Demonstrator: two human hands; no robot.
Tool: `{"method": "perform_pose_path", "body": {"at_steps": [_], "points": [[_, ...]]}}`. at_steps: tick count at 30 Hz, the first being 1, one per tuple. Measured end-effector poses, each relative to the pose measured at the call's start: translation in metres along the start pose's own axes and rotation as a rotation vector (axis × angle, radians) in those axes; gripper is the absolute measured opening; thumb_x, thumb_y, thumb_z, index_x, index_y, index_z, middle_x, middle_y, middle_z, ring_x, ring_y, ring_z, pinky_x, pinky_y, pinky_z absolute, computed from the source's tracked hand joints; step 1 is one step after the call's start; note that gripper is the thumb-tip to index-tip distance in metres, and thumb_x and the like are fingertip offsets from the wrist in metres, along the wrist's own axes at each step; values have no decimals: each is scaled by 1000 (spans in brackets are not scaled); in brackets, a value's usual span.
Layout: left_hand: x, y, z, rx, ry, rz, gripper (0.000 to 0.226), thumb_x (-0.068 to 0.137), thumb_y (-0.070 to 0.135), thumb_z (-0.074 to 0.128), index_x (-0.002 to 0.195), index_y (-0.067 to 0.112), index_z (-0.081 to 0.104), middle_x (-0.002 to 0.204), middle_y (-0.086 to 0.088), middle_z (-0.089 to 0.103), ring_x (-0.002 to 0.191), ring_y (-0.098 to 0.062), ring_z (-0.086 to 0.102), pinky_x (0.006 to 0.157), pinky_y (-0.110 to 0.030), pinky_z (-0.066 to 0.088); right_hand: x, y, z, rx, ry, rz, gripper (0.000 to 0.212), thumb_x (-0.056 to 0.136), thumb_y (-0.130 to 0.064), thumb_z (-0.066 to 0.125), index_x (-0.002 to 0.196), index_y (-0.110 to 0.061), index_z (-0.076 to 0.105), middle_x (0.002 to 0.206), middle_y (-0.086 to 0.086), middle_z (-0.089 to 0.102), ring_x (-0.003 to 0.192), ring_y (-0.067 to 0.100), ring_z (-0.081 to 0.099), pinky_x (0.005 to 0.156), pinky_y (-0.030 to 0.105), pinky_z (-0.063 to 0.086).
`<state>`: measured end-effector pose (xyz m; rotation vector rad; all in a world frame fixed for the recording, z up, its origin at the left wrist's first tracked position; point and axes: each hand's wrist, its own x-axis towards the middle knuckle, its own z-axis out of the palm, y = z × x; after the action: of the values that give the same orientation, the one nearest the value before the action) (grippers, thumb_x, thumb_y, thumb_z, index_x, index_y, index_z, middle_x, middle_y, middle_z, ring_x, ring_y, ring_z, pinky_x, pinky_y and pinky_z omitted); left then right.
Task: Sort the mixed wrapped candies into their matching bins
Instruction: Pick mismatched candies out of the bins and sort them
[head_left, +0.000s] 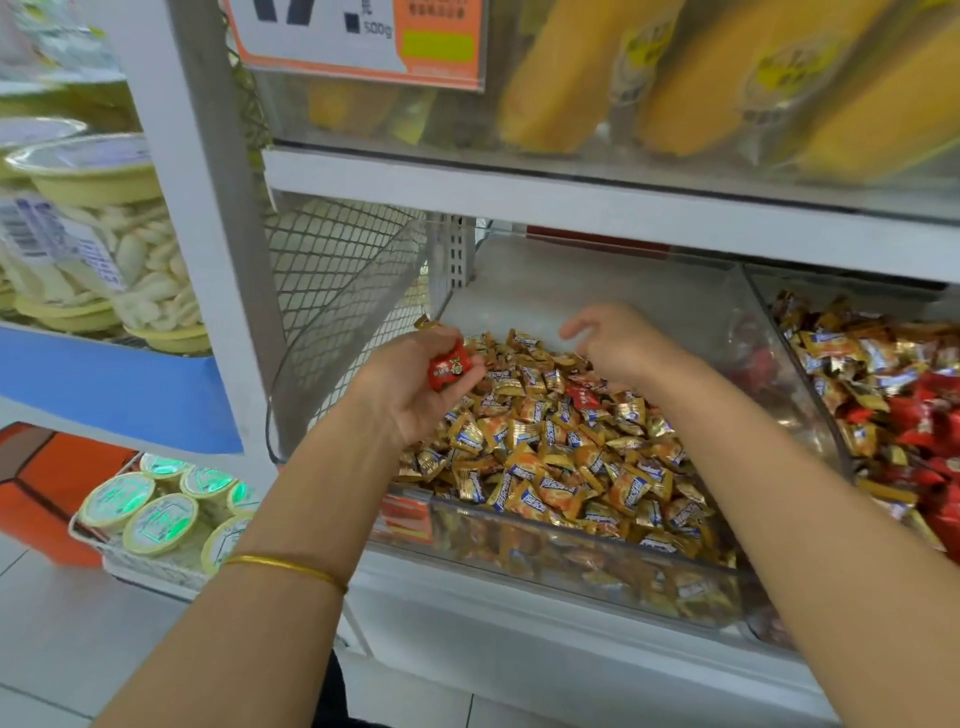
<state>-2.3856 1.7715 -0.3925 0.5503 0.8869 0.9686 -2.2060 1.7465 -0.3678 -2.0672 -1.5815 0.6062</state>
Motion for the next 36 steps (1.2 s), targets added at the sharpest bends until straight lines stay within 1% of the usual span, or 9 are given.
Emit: {"method": "perform_pose_path", "body": {"at_steps": [5, 11, 15, 21, 26, 29, 31, 33, 36], "points": [[0, 0, 2, 32, 9, -6, 8, 93, 5, 51, 97, -1, 56, 97, -16, 54, 94, -26, 56, 77, -36, 56, -2, 1, 32, -361, -231, -66, 63, 88, 13, 35, 143, -18, 39, 150, 9, 34, 131, 28, 41, 92, 29, 42], [1, 0, 4, 85, 5, 0, 15, 93, 8, 52, 105, 1, 55, 98, -17, 54, 87, -25, 58, 70, -33, 58, -4, -4, 39, 29, -461, -114, 52, 87, 11, 53, 131, -18, 53, 141, 5, 47, 125, 22, 48, 95, 34, 48], [3, -2, 4, 110, 2, -10, 17, 91, 8, 53, 108, 2, 54, 96, -15, 54, 87, -24, 57, 67, -32, 58, -4, 10, 33, 147, -348, -75, 46, 82, 16, 56, 116, -15, 63, 125, 5, 60, 109, 18, 58, 72, 23, 53], [3, -9, 14, 117, -10, -66, 17, 95, 13, 49, 107, 0, 51, 97, -15, 49, 92, -26, 53, 80, -37, 53, -8, 12, 20, 409, -151, -82, 40, 88, 7, 56, 124, -10, 56, 123, 13, 58, 66, 14, 63, 46, 7, 42], [1, -18, 22, -31, -244, -270, 38, 98, 27, 44, 119, -5, 51, 121, -24, 58, 112, -34, 59, 89, -43, 52, -18, -1, 12, 445, -187, -193, 38, 85, 1, 63, 119, -12, 52, 111, 10, 62, 70, 13, 66, 58, 15, 50], [4, -20, 24, -57, -219, -266, 24, 94, 11, 51, 116, -1, 53, 123, -23, 56, 108, -31, 60, 75, -41, 56, -21, -2, -10, 483, -298, -131, 55, 83, 9, 61, 132, -13, 47, 121, 8, 60, 82, 18, 67, 69, 24, 54], [4, -20, 25, -68, -162, -238, 12, 91, 1, 52, 102, -1, 57, 119, -23, 56, 111, -30, 58, 69, -38, 57, -17, 4, -26, 486, -196, -75, 43, 87, 9, 55, 125, -11, 52, 118, 10, 61, 77, 17, 68, 69, 26, 55], [4, -21, 27, 15, -119, -188, 7, 91, -3, 51, 90, 1, 57, 109, -20, 57, 112, -31, 57, 70, -36, 58, -12, 10, -38, 339, -82, 13, 27, 95, 3, 42, 117, -10, 53, 115, 14, 61, 80, 20, 67, 71, 28, 55], [5, -24, 29, 154, -87, -94, 17, 90, -8, 48, 86, 6, 57, 105, -16, 55, 103, -28, 59, 71, -32, 54, 5, 21, -39, -112, -46, 140, 32, 96, 3, 38, 124, -1, 53, 124, 19, 56, 108, 29, 59, 89, 35, 52]]}}
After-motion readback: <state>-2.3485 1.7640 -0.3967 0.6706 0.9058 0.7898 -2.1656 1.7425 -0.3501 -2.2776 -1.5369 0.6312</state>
